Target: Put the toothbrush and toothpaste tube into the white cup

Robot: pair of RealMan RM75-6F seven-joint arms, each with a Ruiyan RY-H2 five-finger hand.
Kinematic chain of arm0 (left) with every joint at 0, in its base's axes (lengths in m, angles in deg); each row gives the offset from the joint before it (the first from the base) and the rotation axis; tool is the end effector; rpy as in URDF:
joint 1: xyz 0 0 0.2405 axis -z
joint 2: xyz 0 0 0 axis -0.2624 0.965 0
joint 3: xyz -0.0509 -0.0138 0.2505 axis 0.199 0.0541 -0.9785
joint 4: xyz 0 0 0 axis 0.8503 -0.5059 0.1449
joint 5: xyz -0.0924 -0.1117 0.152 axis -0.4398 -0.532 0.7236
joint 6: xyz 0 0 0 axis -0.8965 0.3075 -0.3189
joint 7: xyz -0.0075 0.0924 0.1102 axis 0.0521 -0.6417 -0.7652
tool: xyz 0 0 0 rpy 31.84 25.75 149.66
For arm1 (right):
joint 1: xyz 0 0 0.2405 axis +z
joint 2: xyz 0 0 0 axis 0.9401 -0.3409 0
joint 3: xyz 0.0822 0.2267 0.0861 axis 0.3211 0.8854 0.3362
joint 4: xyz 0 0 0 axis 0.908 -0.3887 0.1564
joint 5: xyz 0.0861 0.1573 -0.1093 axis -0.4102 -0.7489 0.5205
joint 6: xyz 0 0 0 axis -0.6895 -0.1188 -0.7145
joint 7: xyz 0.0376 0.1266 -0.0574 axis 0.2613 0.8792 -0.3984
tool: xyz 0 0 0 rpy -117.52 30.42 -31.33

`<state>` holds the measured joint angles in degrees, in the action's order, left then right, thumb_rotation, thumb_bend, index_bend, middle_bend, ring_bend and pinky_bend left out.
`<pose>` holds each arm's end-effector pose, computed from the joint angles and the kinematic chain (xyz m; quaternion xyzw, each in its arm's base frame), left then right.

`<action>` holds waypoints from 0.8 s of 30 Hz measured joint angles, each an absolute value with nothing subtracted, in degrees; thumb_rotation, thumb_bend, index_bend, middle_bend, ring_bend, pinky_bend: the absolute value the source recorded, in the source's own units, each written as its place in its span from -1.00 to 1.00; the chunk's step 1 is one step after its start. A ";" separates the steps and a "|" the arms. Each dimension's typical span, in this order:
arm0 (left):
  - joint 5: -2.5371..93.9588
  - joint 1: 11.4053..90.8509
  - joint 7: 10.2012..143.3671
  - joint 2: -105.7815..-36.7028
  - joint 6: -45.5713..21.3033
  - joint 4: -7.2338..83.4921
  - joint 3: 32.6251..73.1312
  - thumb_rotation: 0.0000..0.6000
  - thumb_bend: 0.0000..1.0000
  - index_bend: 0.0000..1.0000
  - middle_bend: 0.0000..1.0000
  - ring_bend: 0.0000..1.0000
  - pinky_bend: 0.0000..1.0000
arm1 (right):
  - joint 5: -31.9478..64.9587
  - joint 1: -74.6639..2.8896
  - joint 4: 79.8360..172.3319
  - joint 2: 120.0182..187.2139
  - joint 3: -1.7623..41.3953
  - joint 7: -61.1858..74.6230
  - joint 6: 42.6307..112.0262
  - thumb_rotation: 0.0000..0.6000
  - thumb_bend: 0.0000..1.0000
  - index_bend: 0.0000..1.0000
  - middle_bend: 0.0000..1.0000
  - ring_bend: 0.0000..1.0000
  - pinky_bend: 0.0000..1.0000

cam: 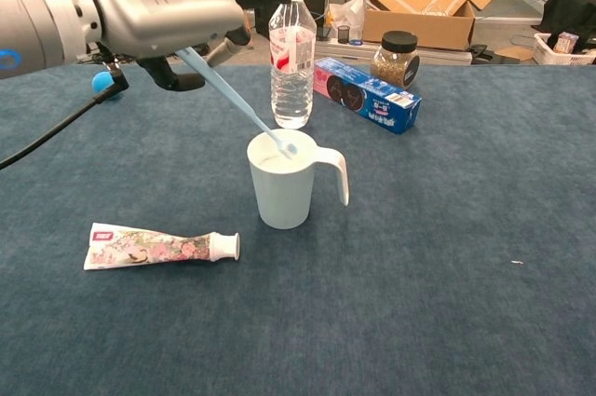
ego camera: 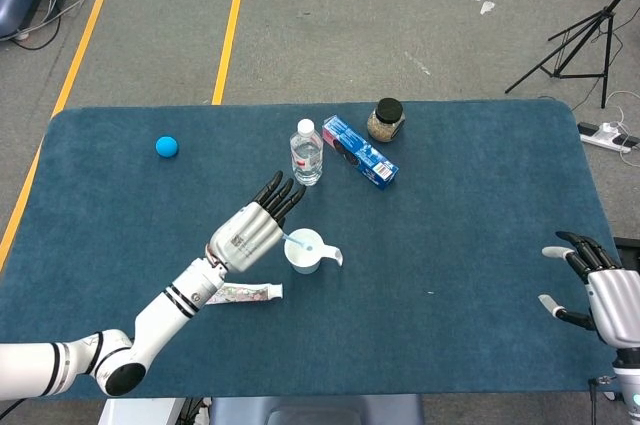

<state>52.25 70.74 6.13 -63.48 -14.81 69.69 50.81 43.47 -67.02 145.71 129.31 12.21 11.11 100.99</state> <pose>-0.0457 0.3258 0.0407 -0.8255 0.1067 -0.2616 0.4885 -0.3060 -0.1701 0.1864 0.5926 -0.3825 0.4159 0.5741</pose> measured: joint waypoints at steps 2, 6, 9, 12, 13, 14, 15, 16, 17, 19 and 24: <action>52.52 70.94 5.93 -63.55 -14.74 69.66 50.65 1.00 -0.07 0.11 -1.00 -1.00 -1.00 | 43.48 -67.03 145.75 129.31 12.21 11.08 101.00 1.00 -0.80 -0.29 -0.55 -0.63 -0.11; 53.01 71.08 6.18 -63.64 -14.77 69.73 50.36 1.00 -0.07 0.01 -1.00 -1.00 -1.00 | 43.44 -67.02 145.79 129.32 12.21 10.99 100.93 1.00 -0.80 -0.29 -0.55 -0.63 -0.11; 54.10 71.22 6.19 -63.79 -14.74 69.40 50.05 1.00 -0.07 -0.08 -1.00 -1.00 -1.00 | 43.45 -67.03 145.82 129.33 12.21 10.92 100.91 1.00 -0.80 -0.29 -0.55 -0.63 -0.11; 56.28 71.38 6.12 -64.04 -14.59 68.59 49.60 1.00 -0.07 -0.19 -1.00 -1.00 -1.00 | 43.50 -67.05 145.82 129.34 12.20 10.93 100.95 1.00 -0.80 -0.29 -0.55 -0.63 -0.11; 57.33 71.45 6.11 -64.18 -14.52 68.17 49.40 1.00 -0.07 -0.23 -1.00 -1.00 -1.00 | 43.47 -67.04 145.82 129.34 12.22 10.91 100.94 1.00 -0.80 -0.29 -0.55 -0.63 -0.11; 58.09 71.50 6.12 -64.31 -14.49 67.84 49.25 1.00 -0.07 -0.27 -1.00 -1.00 -1.00 | 43.45 -67.03 145.83 129.34 12.22 10.88 100.91 1.00 -0.80 -0.29 -0.55 -0.63 -0.11; 58.81 71.55 6.16 -64.47 -14.45 67.52 49.12 1.00 -0.07 -0.30 -1.00 -1.00 -1.00 | 43.45 -67.03 145.84 129.34 12.21 10.86 100.88 1.00 -0.80 -0.29 -0.55 -0.63 -0.11; 59.64 71.60 6.31 -64.75 -14.41 67.10 48.99 1.00 -0.07 -0.34 -1.00 -1.00 -1.00 | 43.48 -67.04 145.84 129.33 12.20 10.90 100.90 1.00 -0.80 -0.29 -0.55 -0.63 -0.11; 60.09 71.61 6.50 -64.99 -14.38 66.81 48.93 1.00 -0.07 -0.39 -1.00 -1.00 -1.00 | 43.52 -67.05 145.84 129.32 12.20 10.96 100.94 1.00 -0.80 -0.29 -0.55 -0.63 -0.11; 60.72 71.56 6.95 -65.33 -14.26 66.50 48.87 1.00 -0.07 -0.47 -1.00 -1.00 -1.00 | 43.58 -67.08 145.81 129.28 12.21 11.19 101.03 1.00 -0.80 -0.29 -0.55 -0.63 -0.11; 61.02 70.80 7.23 -65.05 -13.32 67.71 48.93 1.00 -0.19 -0.77 -1.00 -1.00 -1.00 | 43.62 -67.17 145.77 129.14 12.24 11.54 101.23 1.00 -0.80 -0.29 -0.55 -0.63 -0.11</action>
